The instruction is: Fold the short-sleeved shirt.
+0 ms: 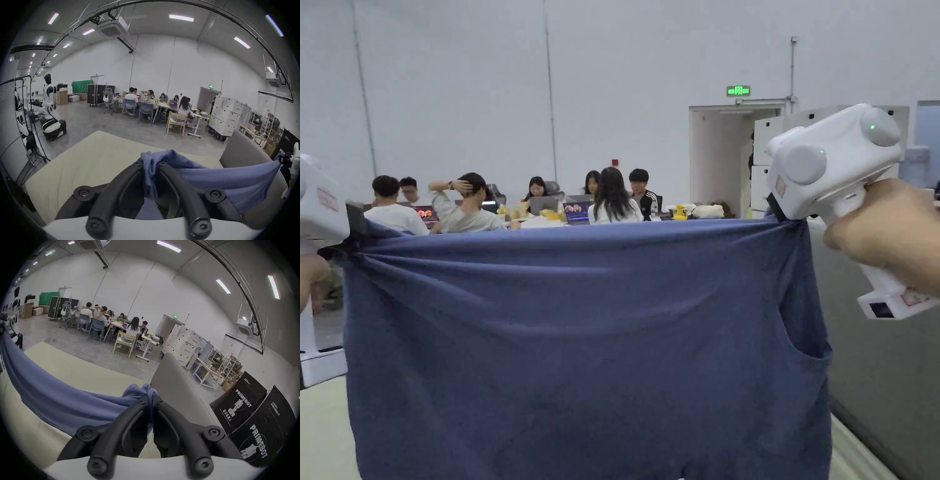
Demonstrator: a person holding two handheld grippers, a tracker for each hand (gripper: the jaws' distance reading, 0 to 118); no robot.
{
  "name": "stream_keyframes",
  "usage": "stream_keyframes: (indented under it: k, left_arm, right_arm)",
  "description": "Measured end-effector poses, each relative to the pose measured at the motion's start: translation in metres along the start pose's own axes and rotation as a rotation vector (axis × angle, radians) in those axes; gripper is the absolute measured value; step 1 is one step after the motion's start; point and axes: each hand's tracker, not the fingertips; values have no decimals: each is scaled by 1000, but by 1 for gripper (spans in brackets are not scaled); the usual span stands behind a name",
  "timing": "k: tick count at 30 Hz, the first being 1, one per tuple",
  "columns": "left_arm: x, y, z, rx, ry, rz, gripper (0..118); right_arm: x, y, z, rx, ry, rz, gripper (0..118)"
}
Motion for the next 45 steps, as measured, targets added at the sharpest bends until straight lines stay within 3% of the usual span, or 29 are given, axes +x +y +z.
stream_keyframes:
  k: [6,11,14,17,19,22,25,28,33,36,40,45]
  left_arm:
    - [9,-23,-26,-26,33,-56,6]
    - [5,-96,-73,-202,36,-79,6]
    - [-1,-167,-106,-331,45,-74,6]
    - [-11,-250,-133,-473,59,-77,6]
    - [-23,-303,-142,-566,63,-3,6]
    - [-35,-367,-134,-681,77,-11,6]
    - [-37,-414,-105,-715,5,-104,6]
    - [-56,-438,-57,-732,-37,-95,6]
    - [-102,-444,24,-727,-89,-54,6]
    - [-123,-451,58,-751,-96,-66,6]
    - [-142,-472,84,-796,-98,-36,6]
    - [-152,-514,79,-873,-61,-41,6]
  right_arm:
    - [-18,-13,-34,-27,28,-23,5]
    - [-54,-77,-91,-162,90,-28,5]
    - [-82,-140,-124,-252,164,-79,5]
    - [-103,-220,-166,-393,210,-197,5]
    - [-118,-278,-177,-470,264,-254,5]
    - [-135,-351,-173,-563,314,-217,5]
    - [-136,-412,-157,-644,325,-241,5]
    - [-127,-458,-120,-660,364,-244,5]
    - [-114,-486,-37,-622,400,-96,5]
    - [-112,-503,4,-649,457,-101,5]
    - [-126,-528,41,-682,433,-6,5]
    - [-137,-561,34,-776,445,-73,5]
